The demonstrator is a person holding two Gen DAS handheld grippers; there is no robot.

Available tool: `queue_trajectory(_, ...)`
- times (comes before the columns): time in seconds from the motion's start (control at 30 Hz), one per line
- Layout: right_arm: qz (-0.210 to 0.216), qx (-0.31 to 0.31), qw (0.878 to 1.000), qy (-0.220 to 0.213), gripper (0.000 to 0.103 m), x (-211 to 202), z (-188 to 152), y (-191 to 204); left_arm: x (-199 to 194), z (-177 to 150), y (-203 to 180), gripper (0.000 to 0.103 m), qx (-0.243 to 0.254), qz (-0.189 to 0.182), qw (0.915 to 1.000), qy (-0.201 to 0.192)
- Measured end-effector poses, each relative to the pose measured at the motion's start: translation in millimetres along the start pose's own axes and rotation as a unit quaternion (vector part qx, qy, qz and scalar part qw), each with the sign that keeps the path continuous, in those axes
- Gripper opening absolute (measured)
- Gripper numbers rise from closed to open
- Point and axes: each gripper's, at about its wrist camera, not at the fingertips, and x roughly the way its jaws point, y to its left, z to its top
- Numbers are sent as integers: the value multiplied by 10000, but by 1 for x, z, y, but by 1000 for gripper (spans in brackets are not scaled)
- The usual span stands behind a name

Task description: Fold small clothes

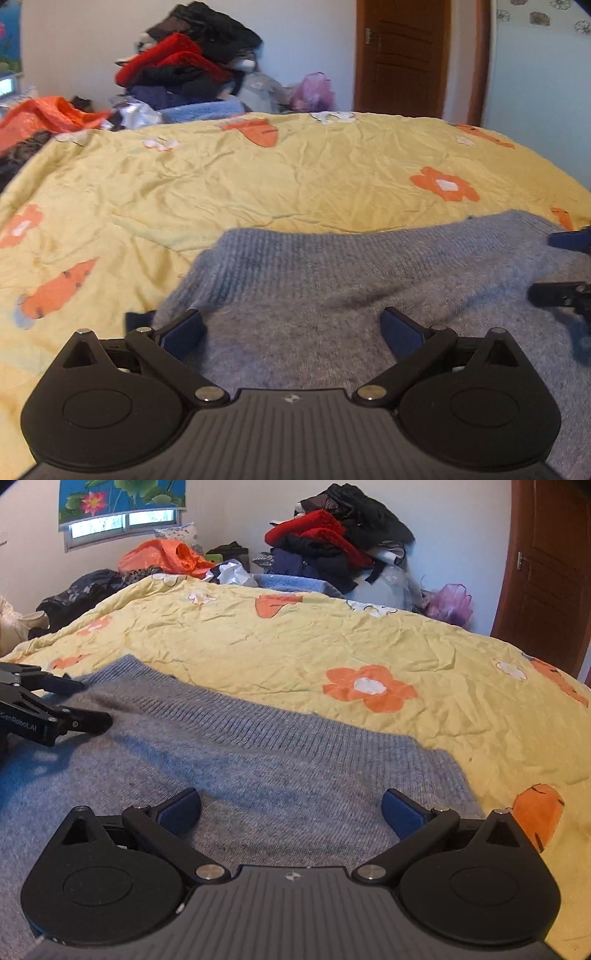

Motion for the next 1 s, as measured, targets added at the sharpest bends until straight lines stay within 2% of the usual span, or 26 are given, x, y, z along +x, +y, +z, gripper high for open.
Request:
queue_trajectory(0.03,-99,107,9999,-19,100,-9,0,2,-11,-5,-5,103,41,85,9999,-56)
queue_trajectory(0.07,-114,250,9996,-59,101,-21,-1,3,-25,-12,-9,103,99,19,9998,-143)
queue_trajectory(0.13,245,338,9987,-304,102,-49,-9,10,-43,-28,-17,103,285,-314,9988,-235)
queue_trajectory(0.2,454,109,9986,-256,103,-63,-23,21,-45,-44,-19,103,390,-299,9985,-248)
queue_trajectory(0.27,153,-366,9989,235,103,-53,-43,33,-39,-42,-4,103,18,-523,9985,-146)
queue_trajectory(0.3,216,-490,9985,-105,103,-58,-55,33,-36,-40,1,103,-88,-462,9988,-116)
queue_trajectory(0.37,314,-322,9990,8,102,-59,-55,25,-35,-34,4,103,-155,-269,9995,-22)
queue_trajectory(0.43,212,-320,9992,121,102,-62,-52,28,-49,-31,2,103,-216,-110,9997,32)
queue_trajectory(0.5,70,-194,9995,249,102,-68,-46,31,-68,-36,-3,103,-217,-239,9994,-104)
queue_trajectory(0.57,314,-100,9994,89,103,-80,-42,38,-82,-47,-11,103,-208,-486,9985,-126)
queue_trajectory(0.63,620,-100,9980,39,103,-85,-40,51,-88,-61,-29,103,105,-630,9980,-18)
queue_trajectory(0.7,728,-431,9962,188,103,-78,-41,68,-85,-77,-40,103,576,-429,9974,97)
queue_trajectory(0.73,671,-666,9949,343,103,-71,-45,75,-89,-82,-35,103,547,-476,9974,-16)
queue_trajectory(0.77,581,-865,9932,517,103,-65,-50,80,-89,-82,-29,103,469,-533,9974,81)
queue_trajectory(0.8,696,-751,9941,348,103,-69,-56,74,-90,-83,-21,103,435,-518,9976,163)
queue_trajectory(0.87,787,-749,9933,404,103,-76,-62,63,-94,-83,-9,103,454,-540,9970,314)
queue_trajectory(0.93,765,-729,9927,577,103,-86,-64,54,-98,-78,-5,103,544,-647,9953,472)
queue_trajectory(1.0,814,-749,9899,888,103,-91,-60,50,-106,-65,-8,103,754,-707,9940,343)
